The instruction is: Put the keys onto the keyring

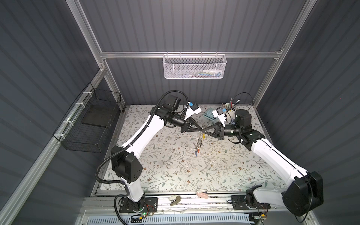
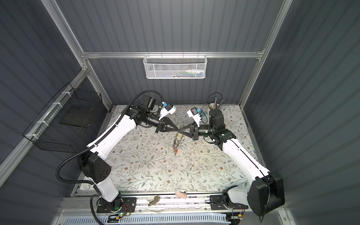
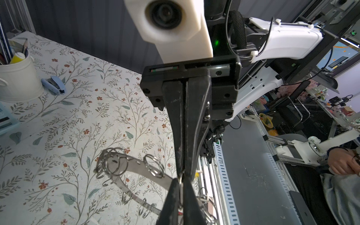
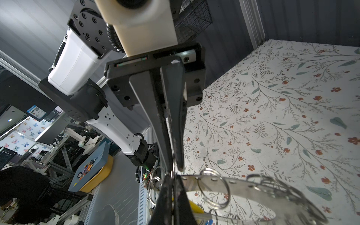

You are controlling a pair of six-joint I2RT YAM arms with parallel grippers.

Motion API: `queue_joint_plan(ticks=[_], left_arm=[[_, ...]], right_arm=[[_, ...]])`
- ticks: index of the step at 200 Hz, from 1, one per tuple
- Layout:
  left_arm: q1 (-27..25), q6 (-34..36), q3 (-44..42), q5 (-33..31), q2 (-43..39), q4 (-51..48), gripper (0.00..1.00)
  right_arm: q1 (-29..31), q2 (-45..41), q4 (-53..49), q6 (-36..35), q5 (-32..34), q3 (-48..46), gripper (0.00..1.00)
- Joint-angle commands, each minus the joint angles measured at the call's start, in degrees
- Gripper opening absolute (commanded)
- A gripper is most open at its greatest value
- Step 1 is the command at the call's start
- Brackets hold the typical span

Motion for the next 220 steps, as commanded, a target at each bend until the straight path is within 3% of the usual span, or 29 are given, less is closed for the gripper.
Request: queue_joint_plan(ticks=[1, 25, 55, 97, 138, 220], left_arm=[[-0.6, 0.3, 1.7, -0.3, -0.5, -0.8, 0.00], [-1.4, -0.4, 0.3, -1.7, -1.5, 0.0, 0.00], [-1.4, -6.7, -4.8, -5.9, -5.4, 9.2, 0.00], [-1.4, -16.2, -12.6, -7.9, -11.1, 24.9, 0.00], [-1.4, -22.7, -18.1, -8.9, -14.7, 35.7, 0.00], [-1.4, -36.7, -32.4, -7.7, -21.0, 61.1, 0.00]], right_arm=[[0.4, 0.0, 1.9, -0.5, -1.8, 0.8, 0.00], [0.3, 0.0, 1.8, -0.6, -1.7, 0.9, 0.00], [0.0, -0.6, 1.8, -0.5, -1.0, 0.7, 0.00], [-1.4, -1.7, 2.1, 1.0, -1.3, 0.6, 0.25], [-3.7, -3.9, 5.0, 4.3, -1.2, -1.3, 0.41], [-3.3, -2.4, 6.5, 6.8, -1.1, -0.8, 0.43]])
